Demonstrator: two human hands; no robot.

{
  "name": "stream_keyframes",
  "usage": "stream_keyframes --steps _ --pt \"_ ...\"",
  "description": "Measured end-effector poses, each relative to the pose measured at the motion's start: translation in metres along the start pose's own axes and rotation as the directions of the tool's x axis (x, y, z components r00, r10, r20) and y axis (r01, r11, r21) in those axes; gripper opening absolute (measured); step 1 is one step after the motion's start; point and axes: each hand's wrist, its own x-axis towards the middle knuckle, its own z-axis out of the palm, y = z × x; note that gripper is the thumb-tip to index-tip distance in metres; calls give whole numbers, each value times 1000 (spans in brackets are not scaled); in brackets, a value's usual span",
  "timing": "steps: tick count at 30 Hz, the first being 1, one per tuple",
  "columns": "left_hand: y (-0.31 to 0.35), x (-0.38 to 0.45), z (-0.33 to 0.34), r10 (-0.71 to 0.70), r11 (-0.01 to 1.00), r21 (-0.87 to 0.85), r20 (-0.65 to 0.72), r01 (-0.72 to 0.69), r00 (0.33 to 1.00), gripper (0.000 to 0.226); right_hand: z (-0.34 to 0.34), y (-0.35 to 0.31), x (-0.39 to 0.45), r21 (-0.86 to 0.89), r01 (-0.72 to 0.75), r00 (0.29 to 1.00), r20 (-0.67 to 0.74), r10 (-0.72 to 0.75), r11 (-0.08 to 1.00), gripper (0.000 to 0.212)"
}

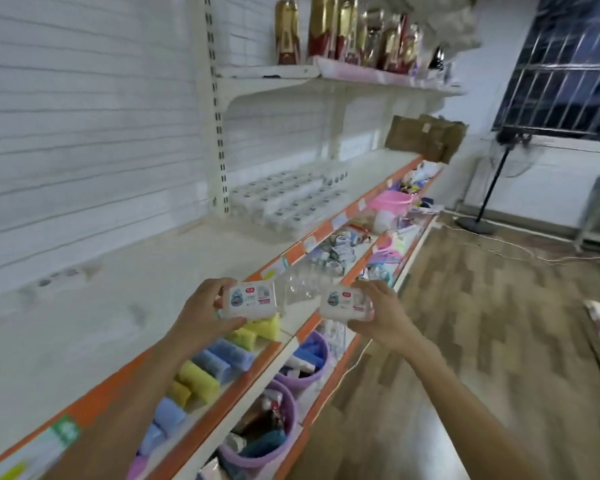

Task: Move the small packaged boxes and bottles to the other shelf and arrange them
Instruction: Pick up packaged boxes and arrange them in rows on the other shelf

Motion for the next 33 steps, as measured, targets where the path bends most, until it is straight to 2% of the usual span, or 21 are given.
stream_keyframes --steps 7,10,19,28,33 --pt "57 62 121 -26 999 -22 58 27 998 65 -68 122 -4 -26 -50 994 -96 48 998 73" --pt "76 83 155 -30 1000 1 68 30 997 65 -86 162 3 24 -48 990 -132 51 999 71" --pt "106 158 230 -32 997 70 130 23 991 69 -105 254 46 109 -164 980 -97 174 981 76" --pt "95 307 290 -5 999 38 94 2 996 67 -124 333 188 95 -157 983 -81 164 983 72" --pt "95 397 299 26 998 60 22 -28 999 67 -139 346 290 121 -89 992 -75 99 989 70"
